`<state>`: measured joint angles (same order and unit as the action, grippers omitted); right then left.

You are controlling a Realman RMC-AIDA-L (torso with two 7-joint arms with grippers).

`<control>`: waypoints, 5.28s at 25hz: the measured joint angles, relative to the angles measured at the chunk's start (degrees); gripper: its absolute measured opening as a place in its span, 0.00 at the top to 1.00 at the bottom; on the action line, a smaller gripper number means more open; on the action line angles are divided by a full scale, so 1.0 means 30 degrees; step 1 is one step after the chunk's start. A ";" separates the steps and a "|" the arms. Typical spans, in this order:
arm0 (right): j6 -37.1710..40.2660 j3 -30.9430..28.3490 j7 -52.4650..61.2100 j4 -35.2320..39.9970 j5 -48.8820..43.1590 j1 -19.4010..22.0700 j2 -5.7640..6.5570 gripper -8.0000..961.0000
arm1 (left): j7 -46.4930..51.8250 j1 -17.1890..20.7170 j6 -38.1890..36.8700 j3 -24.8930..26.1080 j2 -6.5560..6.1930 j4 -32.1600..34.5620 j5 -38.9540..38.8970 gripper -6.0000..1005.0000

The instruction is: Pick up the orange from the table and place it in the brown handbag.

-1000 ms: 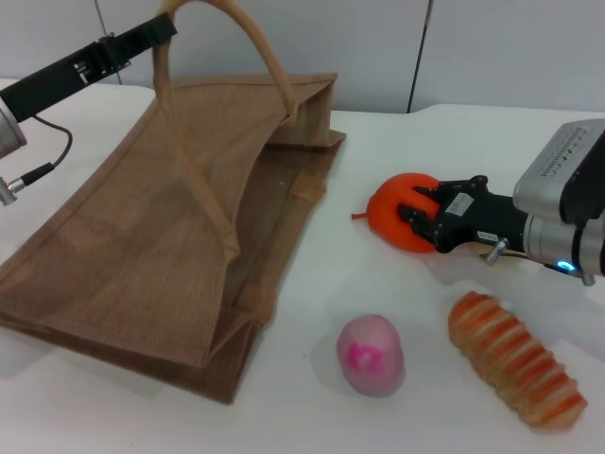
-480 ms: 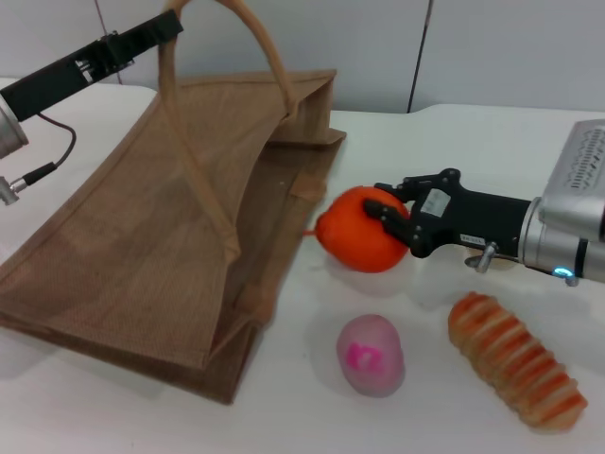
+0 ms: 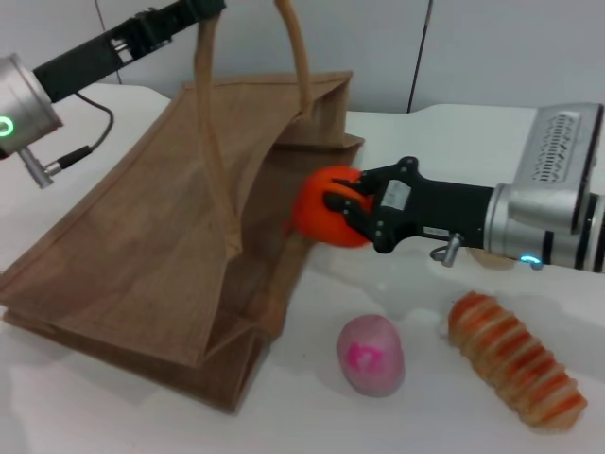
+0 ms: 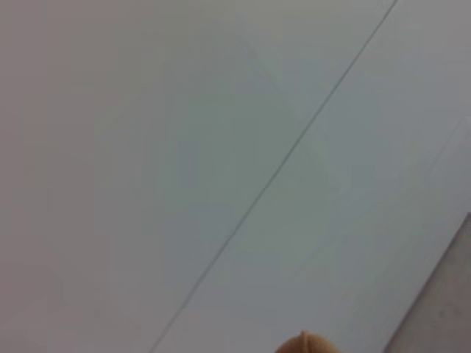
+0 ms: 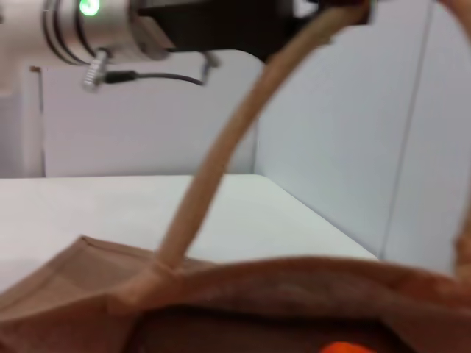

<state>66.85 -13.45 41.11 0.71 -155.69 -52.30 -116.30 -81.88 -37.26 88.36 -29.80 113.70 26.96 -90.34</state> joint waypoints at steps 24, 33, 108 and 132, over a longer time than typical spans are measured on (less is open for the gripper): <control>-0.4366 0.0767 -0.1398 -0.3405 0.0059 -0.1473 -0.0053 0.93 | 0.0806 -0.1606 0.3957 0.0166 0.0343 -0.0843 -0.0133 0.87; -0.5631 -0.0196 -0.1797 -0.3704 0.0110 -0.1310 -0.0084 0.85 | 0.1253 -0.1074 0.4600 0.0192 0.0252 -0.0844 -0.1290 0.87; 0.2248 -1.2511 -0.7654 -0.0296 0.9716 0.7184 -0.0317 0.22 | -2.3618 0.1348 -0.5266 0.1186 0.0915 -0.8854 -1.3641 0.35; 0.2408 -1.2447 -0.7410 -0.0355 0.9768 0.7542 -0.0316 0.22 | -2.3745 0.1435 -0.4957 0.1384 0.0895 -0.8783 -1.3993 0.35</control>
<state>74.07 -50.80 18.88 -0.35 -126.38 -29.67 -117.25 -153.11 -32.96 73.49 -25.65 116.38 0.61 -132.32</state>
